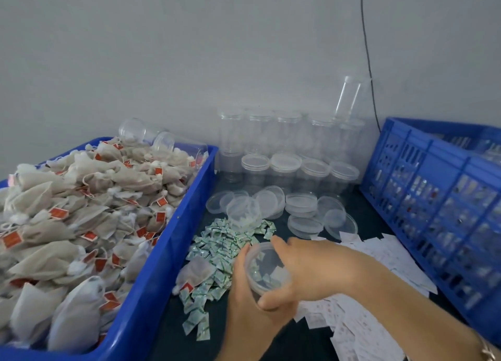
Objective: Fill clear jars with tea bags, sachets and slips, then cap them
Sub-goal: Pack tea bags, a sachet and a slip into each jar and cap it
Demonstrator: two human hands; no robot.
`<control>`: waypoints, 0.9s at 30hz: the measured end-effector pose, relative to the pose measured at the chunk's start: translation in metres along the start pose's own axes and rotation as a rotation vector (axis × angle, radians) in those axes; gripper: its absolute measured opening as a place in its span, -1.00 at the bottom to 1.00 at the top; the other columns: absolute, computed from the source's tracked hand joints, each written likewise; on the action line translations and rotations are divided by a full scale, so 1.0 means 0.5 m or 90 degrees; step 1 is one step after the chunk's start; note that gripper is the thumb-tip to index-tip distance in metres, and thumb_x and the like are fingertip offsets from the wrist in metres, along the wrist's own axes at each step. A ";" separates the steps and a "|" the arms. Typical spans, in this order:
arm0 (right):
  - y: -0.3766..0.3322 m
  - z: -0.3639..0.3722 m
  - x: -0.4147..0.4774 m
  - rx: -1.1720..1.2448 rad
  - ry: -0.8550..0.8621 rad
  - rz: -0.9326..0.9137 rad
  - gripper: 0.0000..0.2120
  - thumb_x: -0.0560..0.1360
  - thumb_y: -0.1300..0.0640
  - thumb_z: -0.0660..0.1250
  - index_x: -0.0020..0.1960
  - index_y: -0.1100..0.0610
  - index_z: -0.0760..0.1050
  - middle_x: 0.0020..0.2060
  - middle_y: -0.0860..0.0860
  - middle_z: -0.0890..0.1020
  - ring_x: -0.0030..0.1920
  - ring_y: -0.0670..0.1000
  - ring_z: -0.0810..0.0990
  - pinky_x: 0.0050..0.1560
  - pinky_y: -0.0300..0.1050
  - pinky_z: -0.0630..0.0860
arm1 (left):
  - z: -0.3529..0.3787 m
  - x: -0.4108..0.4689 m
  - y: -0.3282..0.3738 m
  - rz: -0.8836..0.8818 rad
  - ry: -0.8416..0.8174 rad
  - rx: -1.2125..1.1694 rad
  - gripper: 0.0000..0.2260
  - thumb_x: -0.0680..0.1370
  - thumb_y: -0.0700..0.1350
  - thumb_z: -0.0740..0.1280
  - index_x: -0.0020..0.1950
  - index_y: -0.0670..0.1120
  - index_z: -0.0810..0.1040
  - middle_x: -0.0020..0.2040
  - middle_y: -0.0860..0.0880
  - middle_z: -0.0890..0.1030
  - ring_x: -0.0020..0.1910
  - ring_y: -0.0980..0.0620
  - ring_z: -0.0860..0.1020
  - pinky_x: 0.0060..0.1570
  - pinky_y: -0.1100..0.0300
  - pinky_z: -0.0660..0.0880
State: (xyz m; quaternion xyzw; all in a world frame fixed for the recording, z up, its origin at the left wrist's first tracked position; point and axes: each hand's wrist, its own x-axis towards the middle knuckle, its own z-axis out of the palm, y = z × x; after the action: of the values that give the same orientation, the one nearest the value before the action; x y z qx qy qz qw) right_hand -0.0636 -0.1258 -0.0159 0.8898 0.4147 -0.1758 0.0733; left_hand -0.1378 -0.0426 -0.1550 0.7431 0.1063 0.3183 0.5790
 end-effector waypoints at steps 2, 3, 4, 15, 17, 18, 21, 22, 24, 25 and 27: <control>-0.005 -0.022 0.002 0.011 -0.018 -0.008 -0.39 0.47 -0.52 0.07 0.17 -0.04 0.41 0.00 -0.01 0.45 -0.05 0.05 0.47 -0.25 -0.10 0.31 | 0.001 0.000 -0.004 0.036 -0.008 0.022 -0.18 0.20 0.05 0.55 0.28 0.50 0.17 0.21 0.24 0.52 0.22 0.28 0.50 0.14 0.43 0.43; -0.017 -0.028 0.003 -0.003 0.002 -0.012 -0.47 0.49 -0.53 -0.02 -0.01 -0.13 0.45 -0.03 0.04 0.52 -0.08 0.06 0.49 -0.26 -0.09 0.32 | 0.003 0.000 -0.007 0.036 -0.007 0.024 -0.22 0.22 0.09 0.54 0.29 0.45 0.21 0.18 0.25 0.54 0.20 0.27 0.51 0.13 0.44 0.44; -0.031 -0.028 0.006 -0.047 0.032 -0.016 -0.44 0.48 -0.53 -0.07 -0.10 -0.12 0.45 -0.10 0.06 0.56 -0.13 0.06 0.49 -0.24 -0.06 0.31 | 0.005 -0.002 -0.010 0.024 0.001 0.022 -0.25 0.22 0.11 0.53 0.31 0.37 0.25 0.17 0.25 0.55 0.20 0.27 0.51 0.14 0.42 0.44; -0.024 -0.032 0.035 -0.096 0.019 -0.141 -0.53 0.42 -0.24 0.41 0.13 -0.03 0.29 -0.11 -0.06 0.40 0.01 0.07 0.40 -0.22 -0.10 0.33 | -0.005 0.003 -0.027 0.051 0.007 0.078 -0.29 0.17 0.17 0.52 0.26 0.27 0.33 0.11 0.37 0.53 0.06 0.40 0.53 -0.06 0.58 0.39; -0.013 -0.048 0.034 -0.092 -0.064 -0.192 -0.37 0.39 -0.09 0.53 0.33 -0.11 0.28 0.08 -0.07 0.39 0.13 0.01 0.30 0.02 -0.02 0.44 | -0.007 0.004 -0.026 0.060 -0.009 0.074 -0.28 0.18 0.15 0.54 0.28 0.26 0.32 0.10 0.31 0.57 0.08 0.34 0.56 -0.04 0.45 0.47; -0.009 -0.056 0.031 -0.091 -0.091 -0.211 -0.29 0.39 0.02 0.56 0.39 -0.15 0.25 0.17 -0.08 0.37 0.15 0.00 0.27 0.11 0.01 0.45 | -0.006 0.005 -0.028 0.068 -0.017 0.072 -0.28 0.19 0.12 0.55 0.29 0.24 0.33 0.10 0.27 0.58 0.09 0.29 0.57 -0.01 0.39 0.50; -0.009 -0.059 0.023 -0.108 -0.095 -0.237 -0.22 0.40 0.06 0.57 0.45 -0.20 0.20 0.31 -0.10 0.32 0.25 0.01 0.22 0.22 0.06 0.46 | 0.000 0.008 -0.032 0.063 -0.011 0.026 -0.30 0.24 0.00 0.56 0.28 0.29 0.32 0.14 0.18 0.58 0.13 0.21 0.58 0.09 0.20 0.55; -0.010 -0.058 0.019 -0.102 -0.089 -0.225 -0.21 0.40 -0.08 0.56 0.47 -0.20 0.18 0.35 -0.10 0.29 0.29 0.01 0.21 0.23 0.05 0.44 | 0.001 0.007 -0.033 0.063 -0.007 0.023 -0.31 0.26 -0.02 0.55 0.25 0.35 0.32 0.15 0.19 0.57 0.13 0.23 0.57 0.10 0.17 0.55; -0.021 -0.059 0.009 -0.076 -0.062 -0.131 -0.25 0.43 -0.38 0.35 0.48 -0.09 0.20 0.37 -0.02 0.29 0.35 0.06 0.28 0.15 0.05 0.43 | 0.003 0.004 -0.037 0.069 -0.006 0.017 -0.33 0.26 0.02 0.55 0.25 0.35 0.32 0.15 0.24 0.55 0.10 0.26 0.56 0.07 0.26 0.54; -0.029 -0.060 0.007 -0.060 -0.043 -0.065 -0.26 0.46 -0.47 0.18 0.42 0.02 0.29 0.31 0.05 0.38 0.30 0.10 0.39 0.03 0.02 0.42 | 0.005 0.003 -0.037 0.074 -0.004 0.012 -0.32 0.25 0.06 0.55 0.28 0.32 0.32 0.15 0.24 0.55 0.10 0.26 0.56 0.05 0.37 0.51; -0.048 -0.054 0.009 -0.097 -0.015 0.009 -0.19 0.48 -0.52 -0.04 0.18 0.18 0.46 0.02 0.08 0.54 0.02 0.12 0.55 -0.22 -0.07 0.34 | 0.008 0.003 -0.039 0.075 0.008 0.011 -0.30 0.23 0.12 0.56 0.29 0.28 0.32 0.15 0.28 0.53 0.12 0.29 0.54 0.02 0.52 0.42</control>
State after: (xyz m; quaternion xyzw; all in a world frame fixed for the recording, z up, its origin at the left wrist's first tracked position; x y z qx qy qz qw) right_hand -0.0726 -0.0996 0.0077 0.8825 0.4197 -0.1535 0.1468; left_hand -0.1300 -0.0390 -0.1728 0.7508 0.0690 0.3557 0.5523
